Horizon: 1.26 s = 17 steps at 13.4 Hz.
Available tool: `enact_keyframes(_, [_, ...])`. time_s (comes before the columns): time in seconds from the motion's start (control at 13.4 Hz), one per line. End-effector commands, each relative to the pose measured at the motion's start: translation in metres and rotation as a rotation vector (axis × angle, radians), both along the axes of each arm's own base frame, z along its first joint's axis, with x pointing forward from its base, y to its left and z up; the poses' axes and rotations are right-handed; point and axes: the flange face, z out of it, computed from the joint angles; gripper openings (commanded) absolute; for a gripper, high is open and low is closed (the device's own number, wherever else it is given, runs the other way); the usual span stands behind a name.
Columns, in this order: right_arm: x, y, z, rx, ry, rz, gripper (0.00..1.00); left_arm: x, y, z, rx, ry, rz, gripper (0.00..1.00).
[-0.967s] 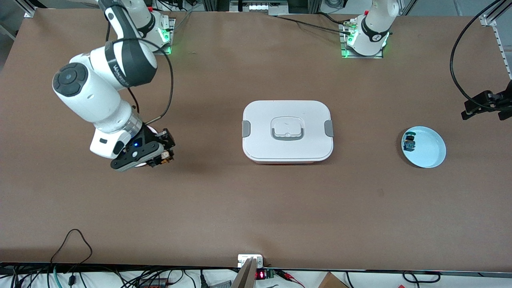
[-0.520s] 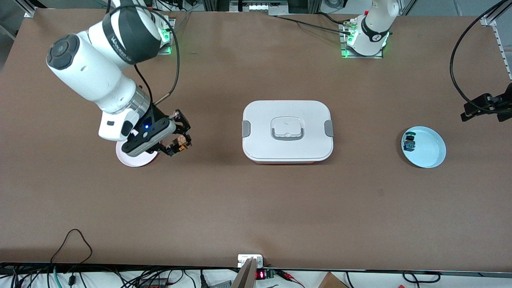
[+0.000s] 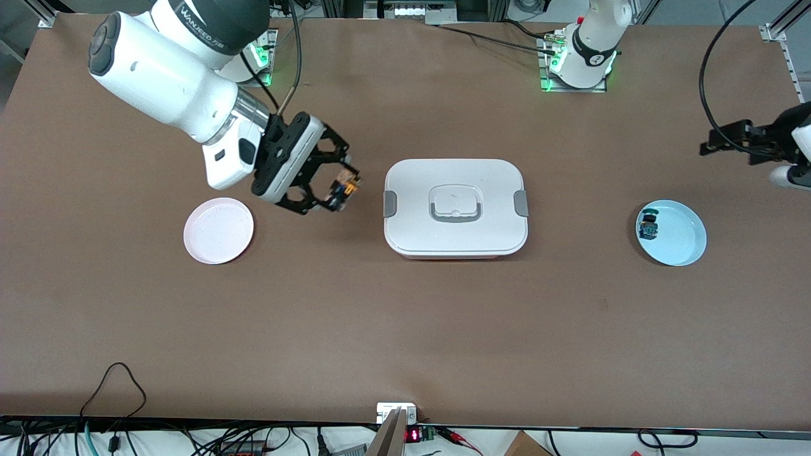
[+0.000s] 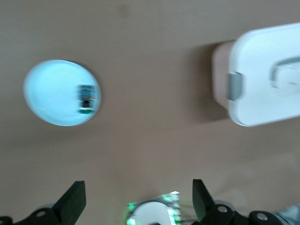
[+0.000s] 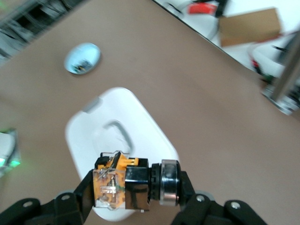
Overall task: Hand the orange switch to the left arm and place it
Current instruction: 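Lift the switch over the box with the right gripper while the left gripper approaches, then grasp the orange switch with the left gripper above the white box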
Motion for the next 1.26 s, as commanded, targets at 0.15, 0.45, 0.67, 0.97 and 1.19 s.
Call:
enact_keyframes(0.15, [0.0, 0.043, 0.016, 0.288, -0.063, 0.162, 0.0, -0.006, -0.001, -0.019, -0.404, 0.094, 0.06, 1.0])
enact_keyframes(0.45, [0.004, 0.072, 0.001, 0.479, -0.2, 0.24, 0.0, -0.014, -0.033, -0.055, -0.777, 0.203, 0.156, 1.0])
enact_keyframes(0.67, [0.0, 0.095, -0.014, 0.586, -0.249, 0.237, 0.0, -0.02, -0.066, -0.071, -0.996, 0.209, 0.264, 1.0])
enact_keyframes(0.97, [-0.011, 0.129, -0.029, 0.707, -0.295, 0.194, 0.0, -0.011, -0.137, -0.069, -1.081, 0.217, 0.35, 1.0])
enact_keyframes(1.19, [-0.012, 0.138, -0.038, 0.724, -0.305, 0.21, 0.0, -0.004, -0.182, -0.061, -1.136, 0.194, 0.419, 1.0])
